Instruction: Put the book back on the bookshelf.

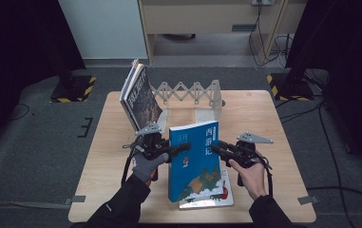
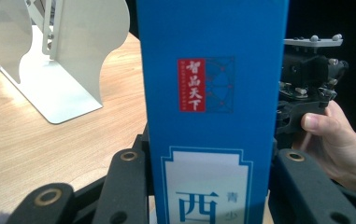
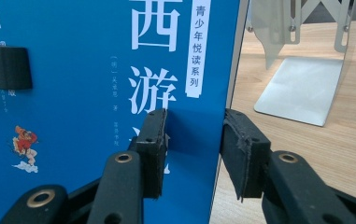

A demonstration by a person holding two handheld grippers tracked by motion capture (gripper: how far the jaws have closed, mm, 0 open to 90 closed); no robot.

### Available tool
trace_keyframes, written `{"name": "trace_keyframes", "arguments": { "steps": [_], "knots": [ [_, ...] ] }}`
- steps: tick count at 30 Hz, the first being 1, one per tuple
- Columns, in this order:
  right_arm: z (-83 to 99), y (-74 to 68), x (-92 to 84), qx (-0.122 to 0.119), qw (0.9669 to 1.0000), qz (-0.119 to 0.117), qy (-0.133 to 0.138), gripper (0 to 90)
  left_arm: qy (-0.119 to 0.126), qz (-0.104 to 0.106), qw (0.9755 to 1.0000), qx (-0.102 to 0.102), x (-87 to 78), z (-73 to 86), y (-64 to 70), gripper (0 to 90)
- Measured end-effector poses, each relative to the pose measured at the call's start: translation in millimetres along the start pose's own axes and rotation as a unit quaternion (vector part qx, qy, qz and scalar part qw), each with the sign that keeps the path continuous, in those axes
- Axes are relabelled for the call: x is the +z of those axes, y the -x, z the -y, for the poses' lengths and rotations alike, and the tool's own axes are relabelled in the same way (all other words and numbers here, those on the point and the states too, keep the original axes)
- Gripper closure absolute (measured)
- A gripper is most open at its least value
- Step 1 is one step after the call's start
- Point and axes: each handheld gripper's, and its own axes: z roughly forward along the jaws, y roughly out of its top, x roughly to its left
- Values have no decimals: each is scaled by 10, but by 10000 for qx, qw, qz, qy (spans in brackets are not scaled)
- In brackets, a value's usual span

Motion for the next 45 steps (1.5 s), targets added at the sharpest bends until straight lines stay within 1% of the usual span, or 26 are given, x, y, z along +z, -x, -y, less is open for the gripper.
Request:
{"name": "trace_keyframes", "arguments": {
  "steps": [1, 3, 8, 11, 14, 17, 18, 19, 20, 21, 23, 25, 27, 29, 32, 35, 38, 40, 42, 45],
  "knots": [
    [-1, 1, -2, -5, 10000, 5, 13, 615, 12, -9, 10000, 14, 4, -12, 6, 606],
    [-7, 6, -1, 35, 10000, 19, 63, 616, 26, -36, 9999, 115, 20, -46, 25, 606],
    [-90, 33, -24, -24, 9998, 36, 176, 628, 153, -51, 9993, 345, 32, -105, 67, 606],
    [-125, 25, -32, -148, 9997, 78, 187, 634, 188, -66, 9989, 413, 18, -82, 80, 605],
    [-80, 6, -21, -230, 9993, 25, 278, 644, 157, -95, 9987, 471, -37, -30, 84, 605],
    [-37, -12, -10, -242, 9989, -83, 383, 639, 181, -74, 9987, 473, -85, 7, 78, 605],
    [-35, -14, -8, -256, 9989, -120, 368, 615, 193, -62, 9986, 495, -98, 19, 77, 605],
    [-25, -18, 1, -232, 9990, -202, 309, 569, 211, -44, 9986, 488, -108, 28, 79, 605],
    [-8, -19, 13, -233, 9990, -272, 266, 546, 202, -49, 9985, 506, -119, 33, 78, 605],
    [14, -14, 25, -261, 9989, -296, 261, 525, 204, -53, 9985, 509, -122, 37, 80, 605],
    [46, 13, 42, -214, 9988, -363, 241, 503, 197, -62, 9984, 527, -126, 52, 80, 605],
    [65, 45, 44, -137, 9986, -459, 231, 514, 203, -54, 9984, 533, -131, 56, 81, 605],
    [67, 58, 41, -73, 9980, -583, 222, 550, 196, -54, 9983, 540, -127, 52, 89, 604],
    [62, 56, 39, -105, 9983, -547, 198, 574, 177, -65, 9984, 527, -116, 40, 84, 605],
    [42, 52, 31, -234, 9987, -427, 165, 618, 160, -79, 9987, 469, -95, 19, 66, 605],
    [10, 67, 29, -206, 9991, -326, 170, 655, 147, -102, 9986, 494, -63, -10, 72, 606],
    [-21, 94, 15, -174, 9991, -290, 262, 673, 155, -118, 9981, 580, -37, -67, 92, 606],
    [-60, 90, 8, -232, 9990, -237, 291, 679, 205, -157, 9975, 660, -35, -103, 118, 606],
    [-107, 78, 0, -307, 9987, -192, 350, 684, 312, -153, 9965, 758, -49, -133, 134, 606],
    [-174, 48, -11, -424, 9980, -149, 456, 698, 445, -142, 9949, 890, -85, -139, 144, 605]
  ]
}}
